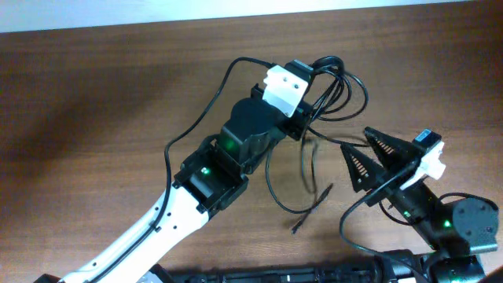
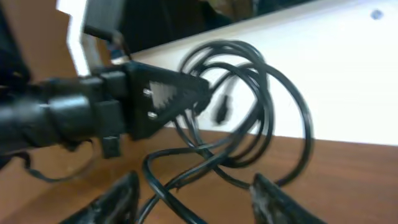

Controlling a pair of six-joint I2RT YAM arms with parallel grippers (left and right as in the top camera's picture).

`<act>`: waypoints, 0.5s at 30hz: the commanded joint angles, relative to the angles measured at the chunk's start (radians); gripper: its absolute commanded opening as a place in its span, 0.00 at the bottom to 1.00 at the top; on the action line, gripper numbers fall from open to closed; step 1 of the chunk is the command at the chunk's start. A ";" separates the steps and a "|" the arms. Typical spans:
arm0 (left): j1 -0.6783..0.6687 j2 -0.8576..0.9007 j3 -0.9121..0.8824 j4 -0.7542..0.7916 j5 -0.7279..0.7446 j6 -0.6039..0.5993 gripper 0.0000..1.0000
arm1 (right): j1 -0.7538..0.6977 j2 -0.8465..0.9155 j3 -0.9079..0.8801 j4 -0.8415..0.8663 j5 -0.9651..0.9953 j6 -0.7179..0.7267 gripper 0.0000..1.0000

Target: Untangle cables

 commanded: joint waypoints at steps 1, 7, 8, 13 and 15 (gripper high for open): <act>-0.001 -0.045 0.012 0.008 0.000 0.005 0.00 | 0.001 -0.005 0.008 -0.008 0.045 -0.003 0.65; -0.001 -0.070 0.012 -0.043 0.256 0.301 0.00 | 0.000 -0.005 0.008 0.016 0.100 -0.011 0.78; -0.001 -0.074 0.012 -0.052 0.256 0.328 0.00 | 0.001 -0.005 0.008 0.035 0.102 -0.042 0.79; -0.001 -0.104 0.012 -0.056 0.291 0.340 0.00 | 0.001 -0.005 0.008 0.058 0.158 -0.109 0.79; -0.001 -0.111 0.012 -0.053 0.376 0.373 0.00 | 0.001 -0.005 0.008 0.055 0.158 -0.109 0.79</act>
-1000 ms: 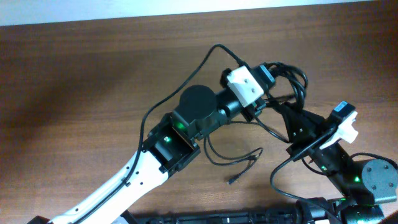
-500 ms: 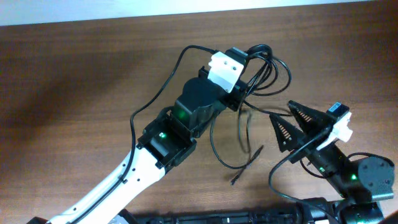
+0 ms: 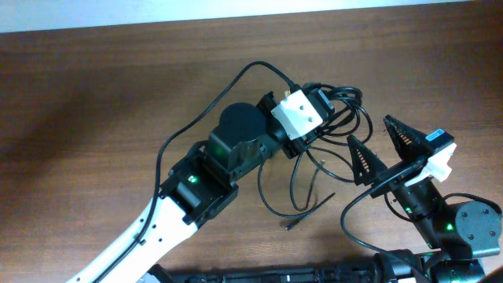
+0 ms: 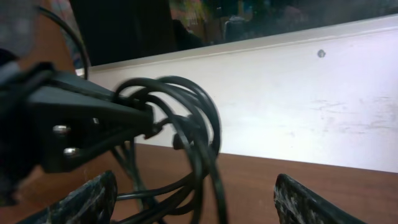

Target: Untangle cables

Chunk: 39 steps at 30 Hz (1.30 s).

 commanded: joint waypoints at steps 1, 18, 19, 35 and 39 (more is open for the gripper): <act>-0.001 -0.052 0.012 0.014 0.208 0.062 0.00 | 0.001 -0.005 0.008 -0.005 0.028 -0.018 0.79; 0.000 -0.052 0.012 0.032 -0.263 -0.177 0.00 | 0.001 -0.005 0.008 0.000 -0.266 -0.018 0.04; 0.000 -0.052 0.012 0.032 -0.291 -0.197 0.00 | 0.001 -0.005 0.008 0.001 -0.266 -0.018 0.04; 0.000 -0.057 0.012 -0.020 -0.421 -0.311 0.00 | 0.001 -0.005 0.008 -0.011 -0.128 -0.013 0.40; 0.000 -0.058 0.012 -0.031 -0.420 -0.310 0.00 | 0.001 -0.005 0.008 -0.015 -0.129 0.018 0.48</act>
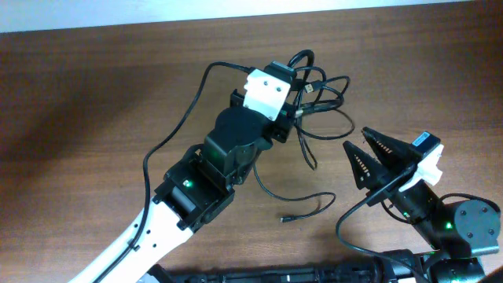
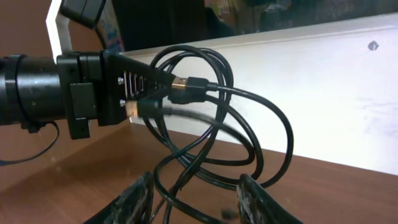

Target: Untangle cables

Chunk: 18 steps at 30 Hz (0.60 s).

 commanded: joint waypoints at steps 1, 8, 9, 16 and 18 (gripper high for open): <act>0.002 -0.028 0.012 0.007 -0.014 -0.003 0.00 | 0.001 -0.008 0.008 -0.003 0.015 0.038 0.49; 0.002 -0.036 0.012 0.040 0.324 0.097 0.00 | 0.001 -0.008 0.008 -0.087 0.101 0.028 0.60; 0.002 -0.036 0.012 0.053 0.389 0.097 0.00 | 0.001 -0.008 0.008 -0.090 0.148 0.026 0.61; 0.002 -0.036 0.012 0.029 0.748 0.194 0.00 | 0.000 -0.008 0.008 -0.077 0.496 0.026 0.66; 0.002 -0.036 0.012 -0.037 0.725 0.250 0.00 | 0.001 -0.008 0.008 -0.098 0.661 0.026 0.66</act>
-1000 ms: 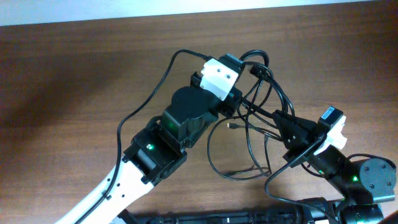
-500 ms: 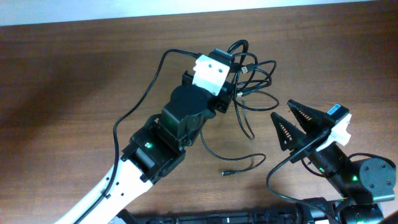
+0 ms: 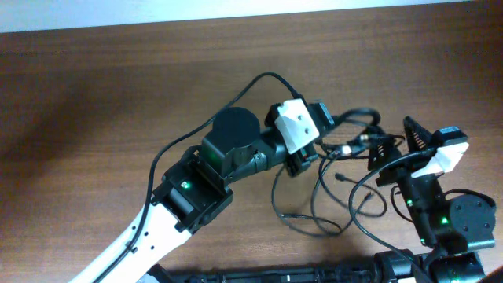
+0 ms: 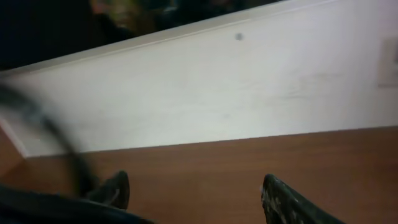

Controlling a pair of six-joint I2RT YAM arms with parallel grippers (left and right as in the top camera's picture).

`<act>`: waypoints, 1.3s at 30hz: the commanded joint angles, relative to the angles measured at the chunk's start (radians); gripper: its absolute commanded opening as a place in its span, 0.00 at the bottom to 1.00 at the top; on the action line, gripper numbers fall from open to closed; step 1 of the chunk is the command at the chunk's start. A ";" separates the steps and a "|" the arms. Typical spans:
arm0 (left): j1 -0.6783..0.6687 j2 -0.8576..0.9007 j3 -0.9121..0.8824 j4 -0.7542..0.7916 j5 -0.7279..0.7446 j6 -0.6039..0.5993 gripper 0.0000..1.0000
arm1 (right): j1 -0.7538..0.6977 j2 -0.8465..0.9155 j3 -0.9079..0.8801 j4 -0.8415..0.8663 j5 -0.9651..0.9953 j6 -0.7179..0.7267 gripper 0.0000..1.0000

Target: Untangle cables

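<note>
A tangle of thin black cables [image 3: 363, 140] hangs from my left gripper [image 3: 324, 141], which appears shut on the bundle right of table centre. Loose loops [image 3: 346, 226] trail down onto the wood, and a small plug end [image 3: 338, 177] dangles free. My right gripper [image 3: 391, 137] stands open just right of the bundle, its dark fingers [image 4: 286, 202] wide apart with only bare table between them. In the right wrist view a blurred black cable [image 4: 62, 155] crosses the left edge beside the left finger.
The brown wooden table [image 3: 94, 94] stretches to the left and back. A white wall [image 4: 217, 93] runs along its far edge. The left arm [image 3: 189, 196] crosses from the bottom left, with its own black lead [image 3: 236, 94] arching over it.
My left gripper has moved right and slightly nearer with the bundle, now close against the right gripper. The loose cable lengths lie further right. The right wrist view has lost the loops and shows mostly wall.
My left gripper held the tangle at the back centre with the right gripper open nearby. Then the bundle was further right, beside the right fingers. Later it was back up and left. Now it is right again, and the right gripper has stayed open throughout.
</note>
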 commanded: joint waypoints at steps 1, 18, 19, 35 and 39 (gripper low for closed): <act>0.002 -0.029 0.011 -0.040 0.035 0.075 0.00 | 0.001 -0.008 0.008 -0.035 0.267 0.001 0.66; 0.001 -0.107 0.011 -0.059 -0.347 0.075 0.00 | 0.001 -0.008 0.008 0.038 -0.392 0.005 0.81; 0.001 -0.106 0.011 -0.052 -0.304 0.075 0.00 | 0.001 -0.008 0.008 0.049 -0.412 0.005 0.81; 0.004 -0.108 0.011 -0.106 0.375 0.166 0.00 | 0.001 -0.008 0.008 0.005 0.018 0.001 0.81; 0.071 -0.149 0.011 -0.113 0.288 0.169 0.00 | 0.001 -0.008 0.008 -0.138 0.203 0.002 0.81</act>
